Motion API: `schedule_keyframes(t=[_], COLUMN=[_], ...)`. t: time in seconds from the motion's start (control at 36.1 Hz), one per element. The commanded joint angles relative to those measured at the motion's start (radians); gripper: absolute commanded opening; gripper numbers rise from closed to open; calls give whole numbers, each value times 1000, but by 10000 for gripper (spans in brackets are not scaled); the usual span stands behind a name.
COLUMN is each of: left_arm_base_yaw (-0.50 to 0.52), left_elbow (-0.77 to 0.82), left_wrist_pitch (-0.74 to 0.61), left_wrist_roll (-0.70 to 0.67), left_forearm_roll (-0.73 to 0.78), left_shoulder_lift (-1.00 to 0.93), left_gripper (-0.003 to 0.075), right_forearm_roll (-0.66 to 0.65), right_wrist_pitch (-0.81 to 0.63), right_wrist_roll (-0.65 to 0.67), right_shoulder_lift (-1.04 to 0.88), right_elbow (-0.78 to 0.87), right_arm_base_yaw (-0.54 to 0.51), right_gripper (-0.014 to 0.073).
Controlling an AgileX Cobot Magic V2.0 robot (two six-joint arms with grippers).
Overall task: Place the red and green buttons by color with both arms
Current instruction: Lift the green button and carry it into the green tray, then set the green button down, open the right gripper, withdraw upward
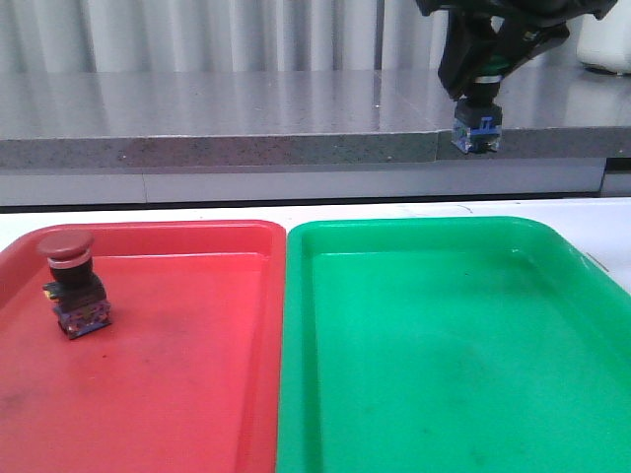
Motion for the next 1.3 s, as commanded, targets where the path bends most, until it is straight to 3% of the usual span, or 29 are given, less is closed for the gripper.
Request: schedule_keyframes(t=[0.0,0.25,0.44,0.78,1.27], left_arm_base_yaw=[-10,-10,-10,-10,-10], left_elbow=[-26,-26,-26,-26,-26], left_wrist_pitch=[-73,-73,-73,-73,-73], left_wrist_roll=[0,0,0,0,0], left_forearm_roll=[-4,-4,-4,-4,-4], left_shoulder_lift=[1,1,1,1,1], left_gripper=[493,493,493,493,493], right_forearm_roll=[4,86,97,100,108], right_wrist_pitch=[-125,-273,-399,-516,-521], right_wrist_roll=[-10,-10,-10,-10,-10], right_shoulder_lift=[-134,-238,-237,-202,-113], right_elbow=[102,415,541,580,578], right_arm_base_yaw=[42,76,82,82,82], right_gripper=[268,268,268,268,299])
